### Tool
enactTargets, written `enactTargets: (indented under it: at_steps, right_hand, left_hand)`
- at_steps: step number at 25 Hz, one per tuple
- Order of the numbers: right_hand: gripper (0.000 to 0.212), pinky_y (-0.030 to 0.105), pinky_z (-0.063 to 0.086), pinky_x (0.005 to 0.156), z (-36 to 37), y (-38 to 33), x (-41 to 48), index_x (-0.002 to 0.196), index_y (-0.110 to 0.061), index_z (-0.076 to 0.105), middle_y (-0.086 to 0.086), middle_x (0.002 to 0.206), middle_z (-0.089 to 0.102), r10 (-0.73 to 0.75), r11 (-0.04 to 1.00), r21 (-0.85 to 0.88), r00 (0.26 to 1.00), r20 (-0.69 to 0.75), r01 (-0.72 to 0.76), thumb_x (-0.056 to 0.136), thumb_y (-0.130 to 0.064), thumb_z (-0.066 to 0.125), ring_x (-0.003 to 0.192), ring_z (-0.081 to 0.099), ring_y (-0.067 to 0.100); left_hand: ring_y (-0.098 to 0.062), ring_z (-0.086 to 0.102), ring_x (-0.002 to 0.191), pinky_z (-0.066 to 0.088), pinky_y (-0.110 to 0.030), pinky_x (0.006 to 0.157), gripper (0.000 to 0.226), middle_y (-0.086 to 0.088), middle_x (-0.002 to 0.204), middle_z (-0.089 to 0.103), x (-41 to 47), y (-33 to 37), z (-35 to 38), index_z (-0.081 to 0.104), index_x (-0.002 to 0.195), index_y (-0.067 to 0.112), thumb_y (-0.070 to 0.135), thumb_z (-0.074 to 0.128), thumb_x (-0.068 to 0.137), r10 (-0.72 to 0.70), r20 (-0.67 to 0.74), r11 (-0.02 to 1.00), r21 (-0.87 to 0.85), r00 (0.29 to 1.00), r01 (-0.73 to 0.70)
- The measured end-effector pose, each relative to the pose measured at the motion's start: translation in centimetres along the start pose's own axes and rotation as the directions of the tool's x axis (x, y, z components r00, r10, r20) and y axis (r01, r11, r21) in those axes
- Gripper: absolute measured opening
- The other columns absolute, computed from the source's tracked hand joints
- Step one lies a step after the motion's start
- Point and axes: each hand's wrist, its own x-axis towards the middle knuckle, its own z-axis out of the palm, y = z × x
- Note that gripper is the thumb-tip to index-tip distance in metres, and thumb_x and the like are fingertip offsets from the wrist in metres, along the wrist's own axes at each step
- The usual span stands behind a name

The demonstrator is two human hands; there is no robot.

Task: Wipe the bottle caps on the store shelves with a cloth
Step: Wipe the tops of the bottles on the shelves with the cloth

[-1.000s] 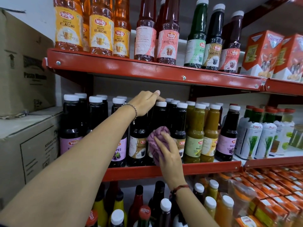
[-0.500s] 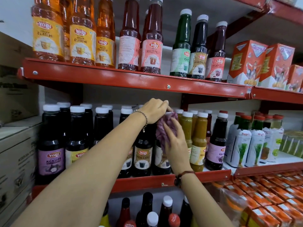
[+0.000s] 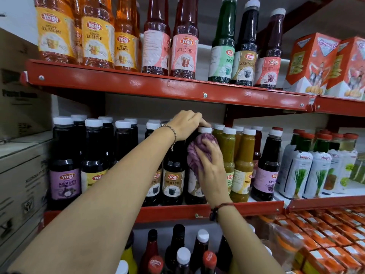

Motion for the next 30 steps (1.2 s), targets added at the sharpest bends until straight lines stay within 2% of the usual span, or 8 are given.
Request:
enactTargets:
  at_steps: [10, 14, 19, 23, 24, 26, 28, 30]
  right_hand:
    - [0.042, 0.047, 0.043, 0.114, -0.3, 1.2, -4.5, 0.132, -0.009, 0.062, 0.009, 0.142, 0.052, -0.060, 0.997, 0.051, 0.997, 0.052, 0.058, 0.090, -0.007, 0.064, 0.135, 0.047, 0.031]
    - [0.040, 0.035, 0.041, 0.115, -2.2, 1.3, -5.8, 0.131, -0.009, 0.063, 0.008, 0.143, 0.053, -0.010, 0.992, 0.122, 0.981, 0.192, -0.013, 0.091, -0.004, 0.062, 0.133, 0.049, 0.027]
    - [0.036, 0.024, 0.039, 0.114, -5.3, 0.5, -9.6, 0.131, -0.015, 0.062, -0.006, 0.140, 0.053, -0.001, 0.888, 0.426, 0.924, 0.382, -0.175, 0.097, -0.008, 0.051, 0.131, 0.051, 0.011]
    - [0.047, 0.039, 0.044, 0.112, -5.9, -2.1, -13.0, 0.138, -0.018, 0.057, 0.004, 0.141, 0.059, 0.007, 0.826, 0.462, 0.826, 0.564, -0.323, 0.095, -0.001, 0.054, 0.132, 0.054, 0.021]
    - [0.052, 0.039, 0.042, 0.114, -5.8, -2.7, -13.6, 0.142, -0.021, 0.053, 0.004, 0.145, 0.057, -0.010, 0.823, 0.451, 0.785, 0.619, -0.346, 0.095, 0.000, 0.053, 0.135, 0.051, 0.021]
    - [0.055, 0.036, 0.039, 0.116, -5.2, -4.2, -15.1, 0.145, -0.024, 0.051, 0.006, 0.146, 0.055, -0.046, 0.853, 0.399, 0.715, 0.698, -0.335, 0.096, 0.002, 0.051, 0.137, 0.049, 0.023]
    - [0.053, 0.034, 0.039, 0.112, -4.2, -5.9, -16.2, 0.141, -0.022, 0.055, 0.009, 0.143, 0.057, -0.089, 0.884, 0.365, 0.662, 0.744, -0.291, 0.095, 0.002, 0.049, 0.134, 0.051, 0.027]
    - [0.049, 0.036, 0.040, 0.113, -3.2, -7.3, -16.7, 0.140, -0.020, 0.056, 0.011, 0.143, 0.055, -0.115, 0.899, 0.339, 0.598, 0.794, -0.277, 0.097, 0.000, 0.046, 0.133, 0.051, 0.029]
  left_hand:
    - [-0.016, 0.060, 0.128, 0.038, -0.033, 0.118, 0.061, -0.007, 0.131, 0.070, 0.2, -0.2, 0.2, 0.079, 0.113, 0.017, 0.030, 0.021, 0.100, -0.041, 0.025, 0.997, -0.070, 0.999, 0.043]
    - [-0.022, 0.040, 0.148, 0.010, -0.033, 0.126, 0.061, -0.010, 0.147, 0.058, -0.2, 0.6, 0.7, 0.069, 0.130, 0.025, 0.037, 0.015, 0.103, -0.089, 0.018, 0.991, 0.106, 0.996, 0.087]
    - [-0.006, 0.036, 0.146, -0.014, -0.032, 0.126, 0.060, -0.003, 0.145, 0.060, -8.5, 0.1, 4.1, 0.061, 0.138, 0.016, 0.035, 0.015, 0.104, 0.018, -0.331, 0.999, 0.035, 0.943, -0.007]
    - [0.002, 0.049, 0.133, 0.013, -0.024, 0.125, 0.056, 0.011, 0.130, 0.068, -18.2, -2.4, 8.1, 0.062, 0.137, 0.018, 0.038, 0.020, 0.106, -0.209, -0.428, 0.971, -0.199, 0.879, 0.134]
    - [0.007, 0.059, 0.112, 0.034, -0.019, 0.113, 0.055, 0.021, 0.110, 0.071, -20.4, -2.9, 9.3, 0.061, 0.138, 0.021, 0.042, 0.022, 0.105, -0.287, -0.413, 0.945, -0.270, 0.864, 0.185]
    - [0.011, 0.059, 0.089, 0.041, -0.007, 0.085, 0.058, 0.027, 0.092, 0.064, -24.7, -4.1, 11.8, 0.059, 0.140, 0.027, 0.055, 0.025, 0.102, -0.470, -0.384, 0.854, -0.424, 0.795, 0.300]
    - [0.005, 0.059, 0.111, 0.035, -0.003, 0.090, 0.067, 0.018, 0.117, 0.065, -28.3, -5.5, 14.5, 0.056, 0.143, 0.024, 0.063, 0.026, 0.097, -0.624, -0.307, 0.731, -0.554, 0.719, 0.398]
    - [-0.012, 0.051, 0.133, 0.034, -0.019, 0.103, 0.067, 0.002, 0.148, 0.054, -31.2, -7.1, 17.3, 0.050, 0.147, 0.019, 0.060, 0.029, 0.098, -0.746, -0.159, 0.567, -0.661, 0.647, 0.491]
